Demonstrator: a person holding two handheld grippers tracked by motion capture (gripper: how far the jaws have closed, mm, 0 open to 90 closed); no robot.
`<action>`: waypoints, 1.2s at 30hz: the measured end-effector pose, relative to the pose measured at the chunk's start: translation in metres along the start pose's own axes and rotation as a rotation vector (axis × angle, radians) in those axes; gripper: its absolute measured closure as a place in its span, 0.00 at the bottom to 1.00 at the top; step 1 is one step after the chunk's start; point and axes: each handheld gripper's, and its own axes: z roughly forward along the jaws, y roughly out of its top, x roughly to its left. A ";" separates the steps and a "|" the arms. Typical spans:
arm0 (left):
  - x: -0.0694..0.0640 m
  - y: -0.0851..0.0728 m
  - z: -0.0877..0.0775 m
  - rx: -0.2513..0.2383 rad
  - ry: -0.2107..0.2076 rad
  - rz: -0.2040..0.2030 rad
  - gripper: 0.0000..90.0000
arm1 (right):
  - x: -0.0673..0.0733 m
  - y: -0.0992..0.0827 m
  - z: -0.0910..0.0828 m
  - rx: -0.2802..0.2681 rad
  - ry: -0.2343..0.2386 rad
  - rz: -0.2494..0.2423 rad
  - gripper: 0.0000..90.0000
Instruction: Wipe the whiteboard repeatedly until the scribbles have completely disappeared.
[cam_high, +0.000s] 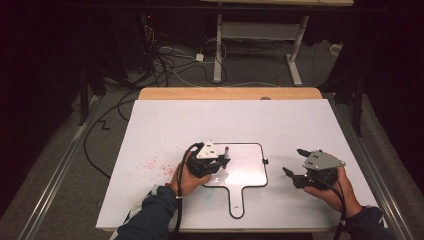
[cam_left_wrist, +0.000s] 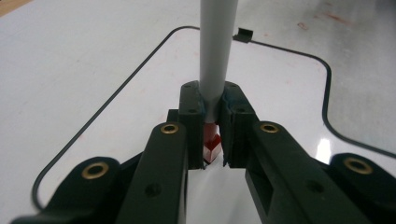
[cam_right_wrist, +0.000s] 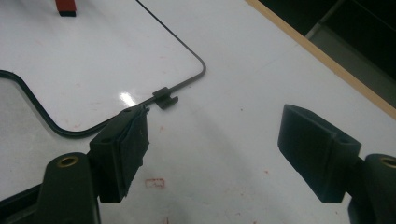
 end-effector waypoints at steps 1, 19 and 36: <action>0.001 -0.003 -0.003 -0.003 0.003 -0.005 0.88 | 0.000 0.000 0.000 0.000 0.000 0.000 0.28; 0.002 -0.024 -0.027 -0.024 0.020 -0.044 0.88 | 0.002 -0.003 -0.003 0.011 -0.007 -0.012 0.28; -0.049 0.027 0.037 -0.016 -0.132 0.103 0.88 | 0.003 -0.004 -0.005 0.014 -0.006 -0.016 0.28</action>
